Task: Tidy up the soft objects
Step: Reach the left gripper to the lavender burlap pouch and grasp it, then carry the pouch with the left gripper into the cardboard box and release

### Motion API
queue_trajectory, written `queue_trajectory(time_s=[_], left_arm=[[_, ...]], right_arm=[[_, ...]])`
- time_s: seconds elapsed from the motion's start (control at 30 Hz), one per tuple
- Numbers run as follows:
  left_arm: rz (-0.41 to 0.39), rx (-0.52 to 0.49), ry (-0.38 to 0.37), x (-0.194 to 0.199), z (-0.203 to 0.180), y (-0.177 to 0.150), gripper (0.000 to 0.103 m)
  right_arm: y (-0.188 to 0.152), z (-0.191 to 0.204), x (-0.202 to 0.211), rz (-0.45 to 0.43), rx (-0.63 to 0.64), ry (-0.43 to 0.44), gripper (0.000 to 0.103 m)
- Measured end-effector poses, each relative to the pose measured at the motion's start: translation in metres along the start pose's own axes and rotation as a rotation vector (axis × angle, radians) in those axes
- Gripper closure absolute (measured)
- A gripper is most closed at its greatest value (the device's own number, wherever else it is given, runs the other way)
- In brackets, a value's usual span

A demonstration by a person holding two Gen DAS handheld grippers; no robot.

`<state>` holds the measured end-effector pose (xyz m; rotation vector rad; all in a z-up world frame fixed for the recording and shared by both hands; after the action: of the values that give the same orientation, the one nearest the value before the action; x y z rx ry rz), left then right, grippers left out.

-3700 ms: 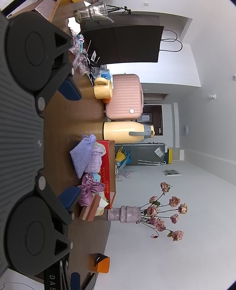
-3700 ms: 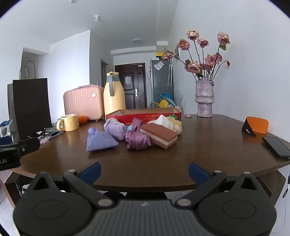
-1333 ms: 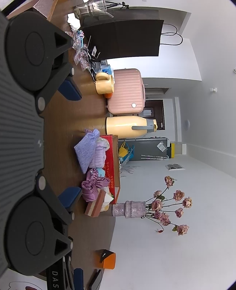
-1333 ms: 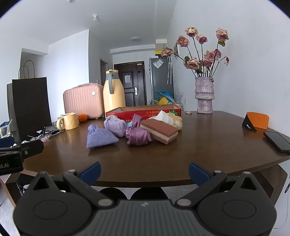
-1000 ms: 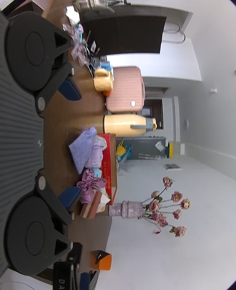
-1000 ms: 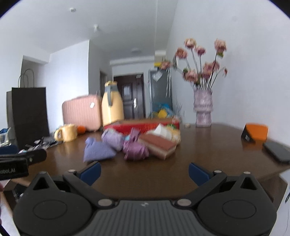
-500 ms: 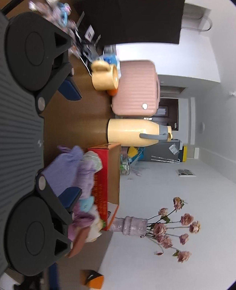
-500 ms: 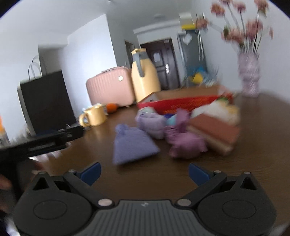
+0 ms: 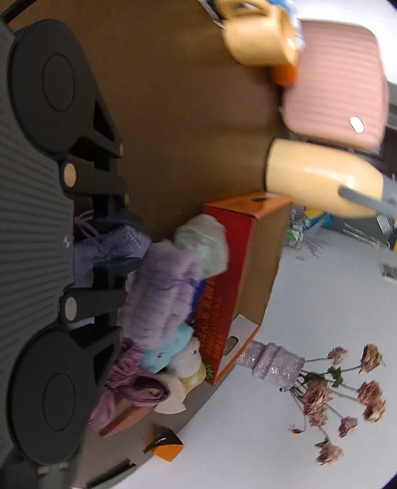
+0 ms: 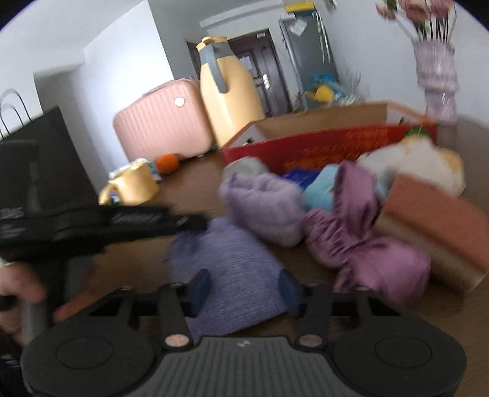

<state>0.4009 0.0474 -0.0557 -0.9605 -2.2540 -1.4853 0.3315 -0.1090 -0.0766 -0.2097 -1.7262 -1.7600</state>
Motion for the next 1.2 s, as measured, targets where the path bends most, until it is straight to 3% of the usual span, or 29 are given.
queue_trajectory(time_s=[0.1, 0.17, 0.23, 0.33, 0.4, 0.5, 0.57, 0.6, 0.67, 0.7, 0.8, 0.83, 0.9, 0.93, 1.0, 1.03, 1.2], left_arm=[[-0.015, 0.066, 0.031, 0.025, 0.004, -0.028, 0.085], [-0.052, 0.092, 0.046, 0.05, 0.0, -0.051, 0.07], [-0.08, 0.112, 0.054, 0.064, -0.002, -0.064, 0.06], [-0.115, 0.115, 0.053, 0.071, -0.005, -0.067, 0.041], [-0.138, 0.166, 0.037, 0.067, -0.002, -0.063, 0.042], [-0.083, 0.283, 0.01, 0.055, 0.003, -0.06, 0.042], [-0.088, 0.304, 0.011, 0.056, 0.002, -0.06, 0.042], [-0.099, 0.283, 0.009, 0.057, -0.001, -0.059, 0.045], [-0.12, 0.251, 0.026, 0.055, -0.002, -0.058, 0.069], [-0.099, 0.254, 0.047, 0.051, -0.001, -0.057, 0.071], [-0.09, 0.27, -0.008, 0.052, 0.001, -0.054, 0.071], [-0.093, 0.261, -0.011, 0.053, 0.0, -0.053, 0.075], [-0.099, 0.234, -0.015, 0.054, -0.002, -0.054, 0.089], [-0.095, 0.225, -0.007, 0.053, -0.002, -0.054, 0.09], [-0.093, 0.214, -0.007, 0.054, -0.004, -0.055, 0.091], [-0.091, 0.205, -0.008, 0.056, -0.007, -0.056, 0.092], [-0.114, 0.11, -0.074, 0.079, -0.04, -0.067, 0.092]], right_arm=[[0.002, -0.012, 0.006, -0.007, 0.05, -0.059, 0.055], [0.002, -0.019, 0.015, -0.002, 0.058, -0.05, 0.053], [-0.002, -0.022, 0.02, 0.027, 0.06, 0.015, 0.047], [-0.004, -0.02, 0.016, 0.053, 0.068, 0.079, 0.047], [-0.002, -0.019, 0.008, 0.055, 0.066, 0.096, 0.047], [0.004, -0.02, 0.003, 0.024, 0.068, 0.104, 0.047], [0.008, -0.021, -0.003, 0.016, 0.085, 0.112, 0.044], [0.01, -0.023, -0.006, 0.014, 0.09, 0.122, 0.041], [0.015, -0.029, -0.01, 0.003, 0.08, 0.139, 0.037], [0.017, -0.03, -0.014, 0.004, 0.072, 0.146, 0.037], [0.018, -0.035, -0.024, 0.033, 0.026, 0.166, 0.038], [0.017, -0.036, -0.025, 0.039, 0.007, 0.171, 0.038], [0.014, -0.033, -0.027, 0.039, -0.021, 0.191, 0.056], [0.013, -0.032, -0.026, 0.034, -0.037, 0.206, 0.062], [0.012, -0.029, -0.022, 0.025, -0.05, 0.217, 0.091], [0.01, -0.028, -0.018, 0.024, -0.044, 0.211, 0.098], [-0.003, -0.024, 0.017, -0.026, -0.002, 0.209, 0.099]])
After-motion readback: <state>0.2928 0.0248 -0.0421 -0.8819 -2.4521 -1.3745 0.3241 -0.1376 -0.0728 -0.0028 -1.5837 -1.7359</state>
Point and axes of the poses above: each gripper's, at about its wrist camera, not at the fingertips, and x roughly against the way its jaws point, z to its left, y to its top, the point moved 7 cm from there along -x, roughly the way its jaws point, and after that the axes turned 12 degrees about x, right-handed, at the moved point
